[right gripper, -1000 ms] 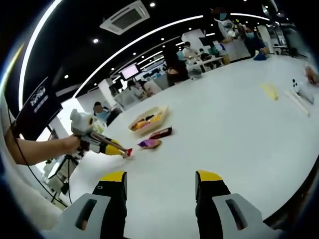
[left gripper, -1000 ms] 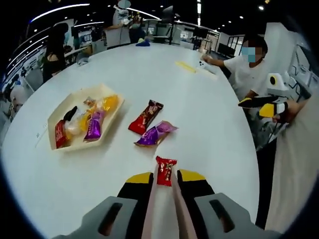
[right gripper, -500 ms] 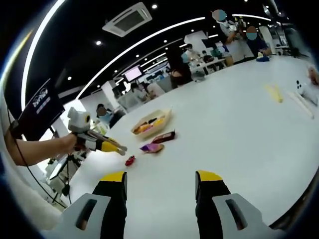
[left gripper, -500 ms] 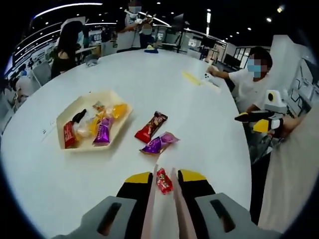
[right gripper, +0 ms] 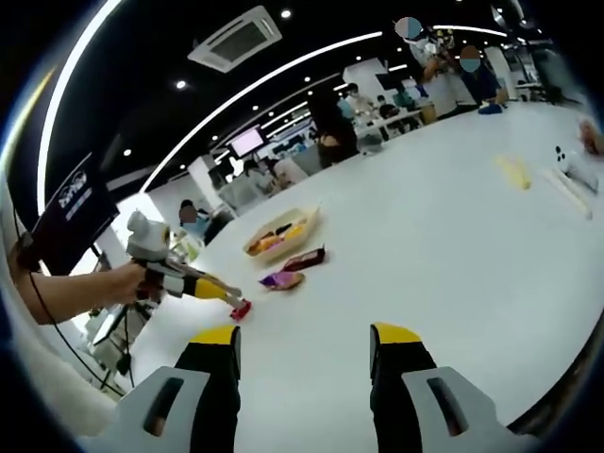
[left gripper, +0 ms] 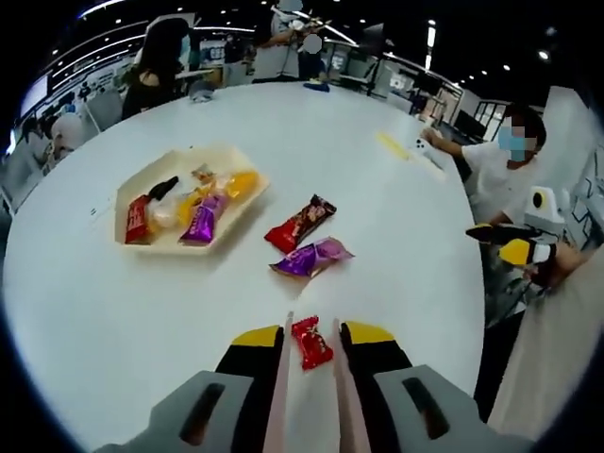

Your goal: Place the target food into the container with the food tongs after gripping and lifting it, then release it inside without dropping or visibly crushing the food.

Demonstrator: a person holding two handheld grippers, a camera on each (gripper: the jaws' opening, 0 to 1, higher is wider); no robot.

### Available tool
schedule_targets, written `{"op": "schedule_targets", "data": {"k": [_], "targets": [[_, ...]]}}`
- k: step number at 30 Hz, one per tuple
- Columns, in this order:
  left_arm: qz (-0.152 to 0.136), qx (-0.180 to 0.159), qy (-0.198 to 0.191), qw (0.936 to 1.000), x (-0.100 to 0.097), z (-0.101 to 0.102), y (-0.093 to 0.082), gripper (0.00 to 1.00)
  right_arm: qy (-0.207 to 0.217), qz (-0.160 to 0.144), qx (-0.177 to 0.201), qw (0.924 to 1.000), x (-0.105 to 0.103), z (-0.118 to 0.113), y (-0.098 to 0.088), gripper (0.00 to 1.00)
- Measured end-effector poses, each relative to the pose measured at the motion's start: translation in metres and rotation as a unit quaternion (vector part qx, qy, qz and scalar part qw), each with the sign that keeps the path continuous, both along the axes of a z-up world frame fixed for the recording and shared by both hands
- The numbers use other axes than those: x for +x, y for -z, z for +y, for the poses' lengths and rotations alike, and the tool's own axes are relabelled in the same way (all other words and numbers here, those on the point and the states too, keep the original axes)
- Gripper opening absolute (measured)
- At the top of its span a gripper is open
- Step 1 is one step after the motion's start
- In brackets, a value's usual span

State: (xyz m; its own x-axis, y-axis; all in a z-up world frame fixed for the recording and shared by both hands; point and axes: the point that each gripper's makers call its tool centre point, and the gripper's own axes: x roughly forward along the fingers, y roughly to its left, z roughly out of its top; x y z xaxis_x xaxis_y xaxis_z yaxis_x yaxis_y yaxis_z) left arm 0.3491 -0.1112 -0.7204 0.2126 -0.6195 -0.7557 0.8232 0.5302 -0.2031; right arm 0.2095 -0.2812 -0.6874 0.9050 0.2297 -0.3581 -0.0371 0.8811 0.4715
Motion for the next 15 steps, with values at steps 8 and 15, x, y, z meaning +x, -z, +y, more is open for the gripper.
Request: {"op": "schedule_targets", "data": {"k": [8,15], "targets": [[-0.022,0.015,-0.077,0.9967,0.001,0.008,-0.001,0.23,-0.010,0.004,0.005,0.9999,0.004,0.004,0.004,0.55],[-0.017,0.020,-0.130,0.9912,-0.003,0.013,-0.009,0.23,-0.011,0.003,0.010,0.9999,0.006,0.004,0.006,0.55]]}}
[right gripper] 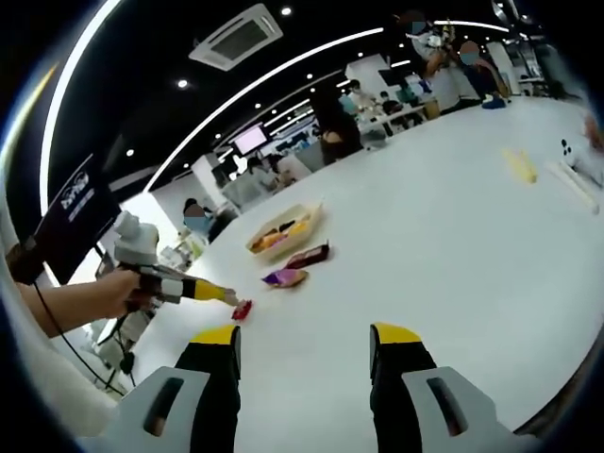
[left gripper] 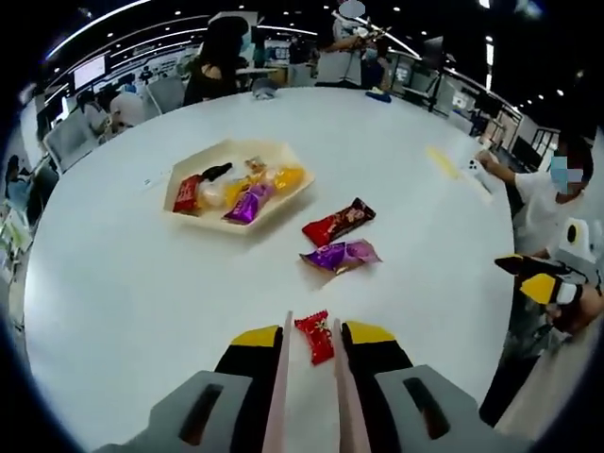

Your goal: Place the target food into the container with the food tongs after gripping and lifting it, then release it inside without dropping or visibly crushing the food.

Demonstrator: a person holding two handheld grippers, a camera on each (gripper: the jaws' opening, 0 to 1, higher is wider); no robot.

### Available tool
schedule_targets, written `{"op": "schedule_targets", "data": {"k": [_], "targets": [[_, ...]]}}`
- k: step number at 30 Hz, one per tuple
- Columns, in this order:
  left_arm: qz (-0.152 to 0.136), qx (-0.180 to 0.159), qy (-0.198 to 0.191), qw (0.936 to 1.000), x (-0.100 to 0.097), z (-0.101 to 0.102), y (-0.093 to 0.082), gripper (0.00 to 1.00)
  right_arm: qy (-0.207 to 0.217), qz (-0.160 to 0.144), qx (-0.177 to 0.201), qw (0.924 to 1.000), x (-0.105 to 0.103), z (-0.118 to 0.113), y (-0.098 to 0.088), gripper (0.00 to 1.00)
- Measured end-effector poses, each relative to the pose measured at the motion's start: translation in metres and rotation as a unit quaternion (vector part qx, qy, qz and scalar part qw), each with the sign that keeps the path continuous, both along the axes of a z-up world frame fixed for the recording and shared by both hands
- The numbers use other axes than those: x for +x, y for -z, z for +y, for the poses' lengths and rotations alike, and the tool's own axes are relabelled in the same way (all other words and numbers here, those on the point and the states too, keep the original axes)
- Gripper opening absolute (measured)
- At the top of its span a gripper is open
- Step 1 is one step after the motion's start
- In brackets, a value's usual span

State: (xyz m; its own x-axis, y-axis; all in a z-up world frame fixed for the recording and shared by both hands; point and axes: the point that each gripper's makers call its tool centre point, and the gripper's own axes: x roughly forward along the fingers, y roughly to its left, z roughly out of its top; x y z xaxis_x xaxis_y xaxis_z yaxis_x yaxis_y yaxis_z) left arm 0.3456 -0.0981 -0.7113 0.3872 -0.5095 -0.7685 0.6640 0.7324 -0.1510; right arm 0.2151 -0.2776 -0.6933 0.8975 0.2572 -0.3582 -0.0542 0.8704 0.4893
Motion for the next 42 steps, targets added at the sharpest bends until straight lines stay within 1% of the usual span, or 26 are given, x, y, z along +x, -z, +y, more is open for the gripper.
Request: {"op": "schedule_targets", "data": {"k": [2,4,7,10,11,12,13,14,15,17,18,19,21,23,26,31,32,33,35,36,38,39,42], "targets": [[0.001,0.007,-0.003,1.0000,-0.003,-0.002,0.004,0.23,-0.002,0.001,0.001,1.0000,0.000,0.000,0.001,0.55],[0.010,0.017,-0.014,0.9997,-0.005,0.000,0.012,0.23,-0.004,0.001,0.002,1.0000,0.000,0.001,0.001,0.55],[0.020,0.013,-0.028,0.9993,-0.005,-0.002,0.017,0.23,-0.008,0.000,0.001,1.0000,-0.001,0.001,0.000,0.55],[0.016,0.010,-0.031,0.9993,-0.004,-0.005,0.017,0.23,-0.009,0.001,-0.002,1.0000,-0.003,-0.001,0.001,0.55],[0.022,0.011,-0.031,0.9992,-0.004,-0.008,0.019,0.23,-0.007,0.002,-0.001,1.0000,-0.004,-0.003,0.001,0.55],[0.021,0.015,-0.029,0.9993,-0.005,-0.008,0.020,0.23,-0.006,0.003,0.000,1.0000,-0.004,-0.004,0.001,0.55],[0.018,0.023,-0.026,0.9992,-0.005,-0.007,0.023,0.22,-0.005,0.003,0.000,1.0000,-0.005,-0.005,0.002,0.55],[0.009,0.027,-0.021,0.9994,-0.004,-0.007,0.022,0.22,-0.004,0.004,0.000,1.0000,-0.005,-0.005,0.002,0.55],[0.013,0.030,-0.020,0.9993,-0.005,-0.007,0.022,0.21,-0.004,0.004,0.000,1.0000,-0.005,-0.005,0.002,0.55],[0.002,0.035,-0.013,0.9993,-0.005,-0.006,0.023,0.19,-0.004,0.004,0.001,1.0000,-0.005,-0.006,0.003,0.55],[-0.014,0.044,-0.002,0.9989,-0.003,-0.003,0.023,0.18,-0.004,0.005,0.001,1.0000,-0.005,-0.006,0.003,0.55],[-0.007,0.038,-0.006,0.9993,-0.004,-0.004,0.023,0.17,-0.005,0.006,0.002,1.0000,-0.005,-0.006,0.004,0.55],[-0.005,0.027,-0.017,0.9995,-0.002,-0.001,0.022,0.16,-0.005,0.005,0.004,1.0000,-0.004,-0.006,0.004,0.55],[-0.003,0.020,-0.019,0.9996,-0.002,-0.001,0.022,0.16,-0.005,0.006,0.005,1.0000,-0.004,-0.005,0.004,0.54],[-0.009,0.011,-0.016,0.9998,-0.002,-0.001,0.016,0.16,-0.005,0.005,0.006,1.0000,-0.003,-0.005,0.004,0.54],[-0.014,-0.004,-0.022,0.9996,0.006,-0.001,0.004,0.16,-0.003,0.005,0.008,1.0000,-0.001,-0.006,0.006,0.54],[-0.015,-0.005,-0.022,0.9996,0.012,0.000,0.006,0.16,-0.003,0.005,0.008,1.0000,-0.001,-0.006,0.006,0.54],[-0.021,-0.010,-0.025,0.9994,0.017,0.001,0.003,0.16,-0.003,0.004,0.008,1.0000,0.000,-0.005,0.005,0.54],[-0.022,-0.018,-0.029,0.9992,0.022,0.001,-0.004,0.16,-0.003,0.003,0.007,1.0000,0.001,-0.005,0.005,0.54],[-0.028,-0.020,-0.031,0.9989,0.025,0.001,-0.008,0.16,-0.003,0.002,0.007,1.0000,0.002,-0.005,0.004,0.54],[-0.030,-0.021,-0.031,0.9988,0.028,0.001,-0.012,0.16,-0.002,0.001,0.007,1.0000,0.002,-0.006,0.004,0.54],[-0.038,-0.028,-0.033,0.9984,0.035,0.001,-0.019,0.16,-0.001,0.001,0.007,1.0000,0.002,-0.006,0.004,0.54],[-0.047,-0.028,-0.031,0.9980,0.046,0.001,-0.025,0.16,0.002,0.002,0.008,1.0000,0.001,-0.007,0.005,0.54]]}}
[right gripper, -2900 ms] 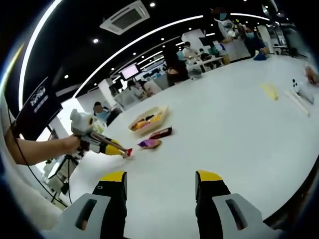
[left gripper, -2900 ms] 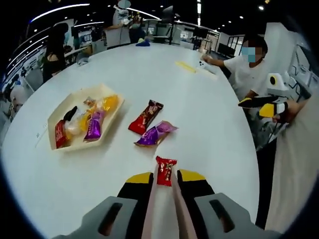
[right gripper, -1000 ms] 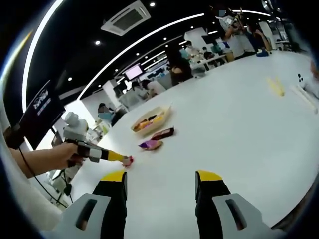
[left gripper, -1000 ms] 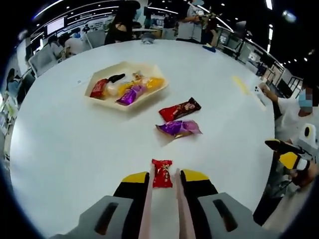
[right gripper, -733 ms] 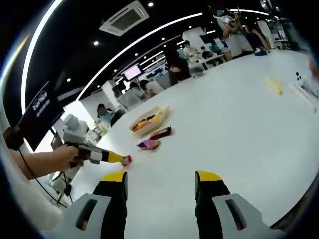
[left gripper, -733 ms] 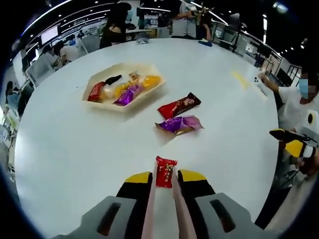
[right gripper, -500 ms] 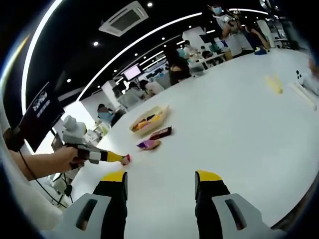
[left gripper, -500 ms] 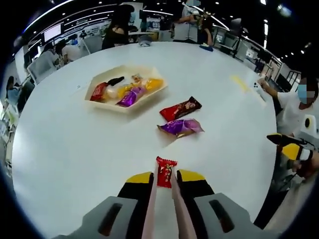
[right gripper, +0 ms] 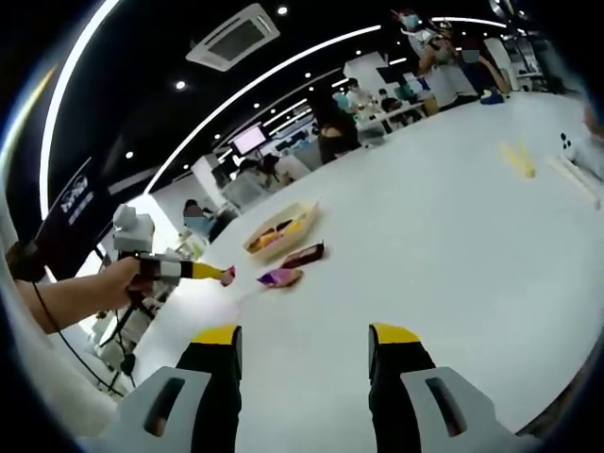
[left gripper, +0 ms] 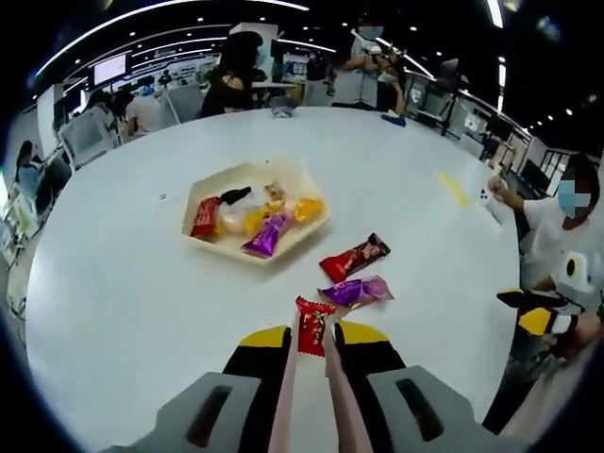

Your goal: Place the target food into the container with the food tongs after gripping and lifting it, then release it inside without dropping or visibly crushing the food.

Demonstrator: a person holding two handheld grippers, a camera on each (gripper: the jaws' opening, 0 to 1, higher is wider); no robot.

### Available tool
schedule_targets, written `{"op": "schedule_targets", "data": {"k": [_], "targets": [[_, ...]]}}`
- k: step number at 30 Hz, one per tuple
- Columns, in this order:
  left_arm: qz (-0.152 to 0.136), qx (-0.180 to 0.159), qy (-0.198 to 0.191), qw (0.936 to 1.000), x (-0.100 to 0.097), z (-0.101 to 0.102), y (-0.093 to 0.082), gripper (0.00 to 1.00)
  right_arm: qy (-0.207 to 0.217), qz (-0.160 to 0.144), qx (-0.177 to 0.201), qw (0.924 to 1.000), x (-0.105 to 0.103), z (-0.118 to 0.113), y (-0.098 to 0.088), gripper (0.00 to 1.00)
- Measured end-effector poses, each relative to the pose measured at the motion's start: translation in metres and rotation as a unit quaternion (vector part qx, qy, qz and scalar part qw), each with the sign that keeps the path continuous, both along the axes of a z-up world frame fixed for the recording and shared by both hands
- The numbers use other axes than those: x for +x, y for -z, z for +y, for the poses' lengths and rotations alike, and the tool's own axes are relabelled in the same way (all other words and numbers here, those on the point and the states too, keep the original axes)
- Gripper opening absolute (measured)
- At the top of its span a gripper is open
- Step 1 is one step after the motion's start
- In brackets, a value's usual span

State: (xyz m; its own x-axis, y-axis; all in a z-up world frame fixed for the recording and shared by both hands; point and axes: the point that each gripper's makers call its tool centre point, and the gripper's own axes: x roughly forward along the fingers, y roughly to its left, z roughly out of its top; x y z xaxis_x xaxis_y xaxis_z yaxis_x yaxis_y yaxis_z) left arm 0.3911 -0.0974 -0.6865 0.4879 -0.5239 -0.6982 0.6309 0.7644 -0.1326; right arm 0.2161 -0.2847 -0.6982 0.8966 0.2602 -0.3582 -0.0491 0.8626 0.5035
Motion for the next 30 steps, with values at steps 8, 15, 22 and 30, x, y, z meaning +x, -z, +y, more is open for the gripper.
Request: {"op": "schedule_targets", "data": {"k": [8,15,22,30], "targets": [[-0.020,-0.002,0.002,0.9998,0.022,0.000,-0.015,0.16,0.008,-0.002,0.001,1.0000,0.001,-0.002,-0.001,0.54],[-0.038,0.006,0.009,0.9992,0.048,0.000,-0.023,0.16,0.013,-0.003,0.001,0.9999,0.001,-0.003,0.000,0.54],[-0.060,0.016,0.015,0.9980,0.083,-0.001,-0.033,0.16,0.021,-0.001,0.002,0.9998,0.000,-0.007,0.001,0.53],[-0.061,0.032,0.034,0.9970,0.108,-0.010,-0.025,0.16,0.032,0.005,0.002,0.9995,0.000,-0.012,0.003,0.53]]}}
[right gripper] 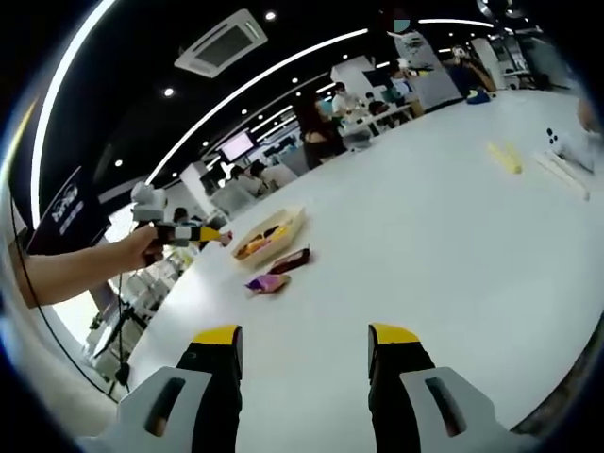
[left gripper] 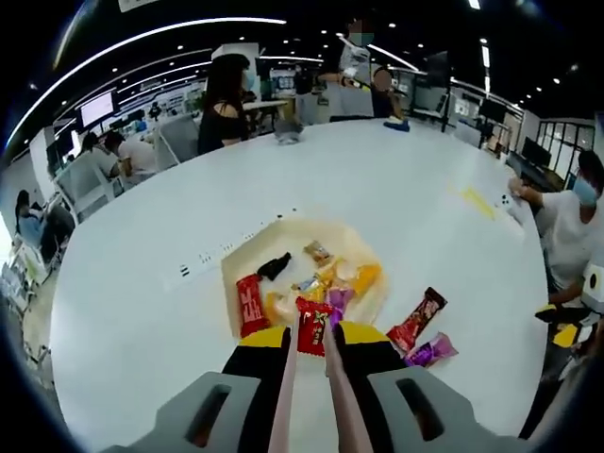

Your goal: Place the target food into the container with the food tongs after gripping and lifting it, then release it inside without dropping or visibly crushing the food.

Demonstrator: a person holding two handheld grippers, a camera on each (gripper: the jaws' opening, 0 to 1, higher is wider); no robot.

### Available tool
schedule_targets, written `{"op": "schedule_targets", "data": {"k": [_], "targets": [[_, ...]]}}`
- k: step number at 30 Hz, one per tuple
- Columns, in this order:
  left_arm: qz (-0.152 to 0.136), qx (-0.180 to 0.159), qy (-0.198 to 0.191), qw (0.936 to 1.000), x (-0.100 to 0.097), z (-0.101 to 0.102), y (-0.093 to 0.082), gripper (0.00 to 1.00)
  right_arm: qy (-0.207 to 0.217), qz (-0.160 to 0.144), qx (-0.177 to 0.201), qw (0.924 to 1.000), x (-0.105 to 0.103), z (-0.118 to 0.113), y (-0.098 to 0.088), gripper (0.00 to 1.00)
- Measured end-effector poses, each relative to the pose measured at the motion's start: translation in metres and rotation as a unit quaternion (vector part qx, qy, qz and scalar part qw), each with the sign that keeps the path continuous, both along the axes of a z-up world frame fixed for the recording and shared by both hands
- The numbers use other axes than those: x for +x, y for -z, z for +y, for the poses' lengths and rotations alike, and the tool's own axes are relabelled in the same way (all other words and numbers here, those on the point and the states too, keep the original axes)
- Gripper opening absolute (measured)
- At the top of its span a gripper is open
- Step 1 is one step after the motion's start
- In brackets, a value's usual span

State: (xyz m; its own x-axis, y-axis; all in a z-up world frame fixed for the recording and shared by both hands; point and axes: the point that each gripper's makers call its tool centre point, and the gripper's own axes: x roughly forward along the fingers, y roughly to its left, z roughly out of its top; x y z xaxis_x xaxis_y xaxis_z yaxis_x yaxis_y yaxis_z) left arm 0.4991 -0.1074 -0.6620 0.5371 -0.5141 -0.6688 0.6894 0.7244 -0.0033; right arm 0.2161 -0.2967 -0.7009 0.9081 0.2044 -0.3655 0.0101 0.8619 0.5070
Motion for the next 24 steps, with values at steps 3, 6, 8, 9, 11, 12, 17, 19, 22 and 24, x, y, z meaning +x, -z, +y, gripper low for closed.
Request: {"op": "schedule_targets", "data": {"k": [3,6,8,9,11,12,17,19,22,24], "targets": [[0.001,0.003,0.003,1.0000,0.006,-0.003,0.004,0.16,0.006,0.004,0.001,1.0000,-0.001,-0.003,0.002,0.53],[0.002,0.005,0.007,1.0000,0.012,-0.006,0.007,0.16,0.009,0.007,0.001,0.9999,-0.003,-0.004,0.003,0.53],[0.001,0.005,0.009,1.0000,0.016,-0.008,0.007,0.16,0.011,0.010,0.002,0.9999,-0.003,-0.005,0.005,0.53],[0.001,0.006,0.010,0.9999,0.019,-0.009,0.008,0.16,0.012,0.011,0.002,0.9999,-0.004,-0.005,0.006,0.53],[-0.001,0.005,0.011,0.9999,0.026,-0.012,0.007,0.16,0.014,0.012,0.003,0.9998,-0.003,-0.006,0.006,0.53],[-0.001,0.006,0.012,0.9999,0.028,-0.013,0.007,0.16,0.015,0.012,0.003,0.9998,-0.003,-0.006,0.006,0.53],[-0.004,0.009,0.023,0.9997,0.041,-0.022,0.009,0.17,0.017,0.014,0.005,0.9997,-0.002,-0.006,0.008,0.53],[-0.003,0.013,0.028,0.9995,0.044,-0.024,0.011,0.17,0.018,0.015,0.006,0.9997,-0.002,-0.007,0.009,0.53],[-0.006,0.022,0.038,0.9990,0.050,-0.029,0.014,0.17,0.022,0.016,0.007,0.9996,-0.003,-0.009,0.010,0.53],[-0.007,0.025,0.042,0.9988,0.057,-0.033,0.015,0.17,0.027,0.019,0.008,0.9994,-0.004,-0.012,0.012,0.53]]}}
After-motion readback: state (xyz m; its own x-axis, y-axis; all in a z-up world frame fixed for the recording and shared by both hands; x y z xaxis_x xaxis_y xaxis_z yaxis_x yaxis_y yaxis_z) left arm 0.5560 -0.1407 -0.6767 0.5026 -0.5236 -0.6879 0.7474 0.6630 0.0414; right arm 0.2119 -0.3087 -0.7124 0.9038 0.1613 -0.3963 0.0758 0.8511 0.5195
